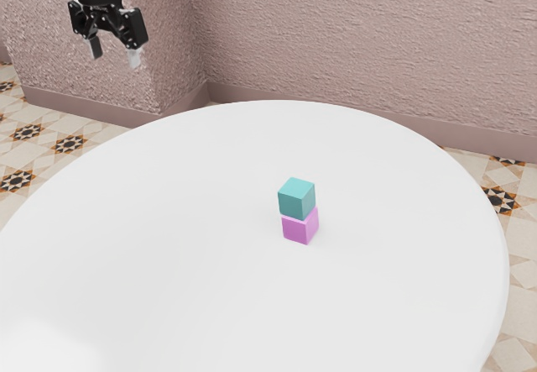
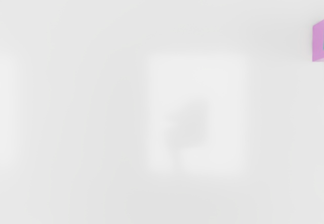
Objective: Pick up the blue block with one arm, and put the blue block on the table with one arm
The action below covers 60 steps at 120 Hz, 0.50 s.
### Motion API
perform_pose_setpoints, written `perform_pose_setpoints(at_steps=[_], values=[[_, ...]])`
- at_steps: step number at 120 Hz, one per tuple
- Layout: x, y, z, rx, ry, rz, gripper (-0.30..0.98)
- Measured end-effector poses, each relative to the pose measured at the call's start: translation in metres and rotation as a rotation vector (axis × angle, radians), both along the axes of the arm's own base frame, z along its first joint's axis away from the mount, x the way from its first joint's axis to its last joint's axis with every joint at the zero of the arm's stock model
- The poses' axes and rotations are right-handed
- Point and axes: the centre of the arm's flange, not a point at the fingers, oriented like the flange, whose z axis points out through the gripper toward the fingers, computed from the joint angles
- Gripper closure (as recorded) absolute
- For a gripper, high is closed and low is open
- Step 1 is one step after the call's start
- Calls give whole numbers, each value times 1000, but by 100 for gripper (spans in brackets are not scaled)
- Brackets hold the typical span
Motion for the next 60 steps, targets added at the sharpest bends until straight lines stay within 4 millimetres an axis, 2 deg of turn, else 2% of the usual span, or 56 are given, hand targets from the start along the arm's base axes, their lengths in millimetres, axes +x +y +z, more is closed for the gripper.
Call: perform_pose_setpoints(at_steps=[11,12,14,17,20,23,26,31,37,45,50,54,60], values=[[0,0,3,1,-7,5,0],[-2,0,8,1,-18,5,0],[-9,-2,32,5,-69,1,0],[-26,-8,77,12,-167,-13,0],[-45,-24,115,5,-249,-48,0],[-59,-43,137,-7,-299,-93,0],[-67,-62,150,-19,-327,-136,0],[-73,-90,158,-48,-346,-206,0],[-76,-109,161,-76,-353,-259,0],[-69,-112,148,-93,-321,-274,0],[-53,-103,127,-93,-277,-255,0],[-22,-89,87,-90,-207,-218,0],[22,-59,0,-104,-79,-147,0]])
